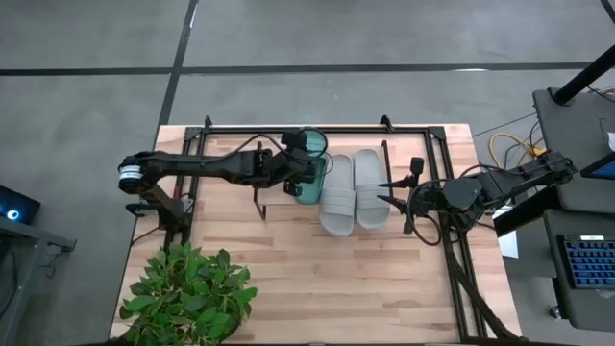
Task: Pick and place slides into the shelf
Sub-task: Put the green slides on the shelf
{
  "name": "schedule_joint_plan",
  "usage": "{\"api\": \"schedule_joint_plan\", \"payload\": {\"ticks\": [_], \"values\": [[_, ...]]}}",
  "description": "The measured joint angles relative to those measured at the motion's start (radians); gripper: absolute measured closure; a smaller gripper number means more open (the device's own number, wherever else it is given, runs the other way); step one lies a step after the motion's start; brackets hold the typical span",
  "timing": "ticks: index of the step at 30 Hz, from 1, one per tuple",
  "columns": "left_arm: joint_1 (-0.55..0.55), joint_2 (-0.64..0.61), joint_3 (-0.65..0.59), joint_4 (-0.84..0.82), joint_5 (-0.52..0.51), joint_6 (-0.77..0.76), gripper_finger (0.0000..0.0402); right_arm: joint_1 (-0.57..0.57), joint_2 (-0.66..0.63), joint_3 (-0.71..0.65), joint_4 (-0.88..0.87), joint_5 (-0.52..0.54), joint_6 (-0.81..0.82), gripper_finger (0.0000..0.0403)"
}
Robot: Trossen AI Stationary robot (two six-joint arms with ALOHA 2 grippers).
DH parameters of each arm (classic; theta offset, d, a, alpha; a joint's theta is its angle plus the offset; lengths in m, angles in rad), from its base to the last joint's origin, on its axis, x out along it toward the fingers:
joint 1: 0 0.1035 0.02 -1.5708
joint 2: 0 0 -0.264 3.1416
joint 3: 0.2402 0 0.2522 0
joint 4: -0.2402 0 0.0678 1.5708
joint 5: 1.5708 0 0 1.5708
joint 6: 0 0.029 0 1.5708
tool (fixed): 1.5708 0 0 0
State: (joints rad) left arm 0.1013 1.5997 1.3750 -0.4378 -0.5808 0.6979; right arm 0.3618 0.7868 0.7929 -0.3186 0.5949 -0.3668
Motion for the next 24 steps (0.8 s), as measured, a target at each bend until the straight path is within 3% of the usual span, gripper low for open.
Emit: {"api": "schedule_joint_plan", "payload": {"ticks": [10,17,24], "values": [[-0.076,-0.141,0.000,-0.135,0.021,-0.288,0.0240,0.000,0.001,-0.002,0.002,0.000,-0.001,0.0291],[-0.188,-0.263,-0.005,-0.140,0.039,-0.336,0.0240,0.000,-0.001,-0.003,-0.031,0.000,-0.001,0.0291],[-0.306,-0.387,-0.023,-0.147,0.037,-0.479,0.0240,0.000,0.000,-0.003,-0.011,0.000,-0.017,0.0291]]}}
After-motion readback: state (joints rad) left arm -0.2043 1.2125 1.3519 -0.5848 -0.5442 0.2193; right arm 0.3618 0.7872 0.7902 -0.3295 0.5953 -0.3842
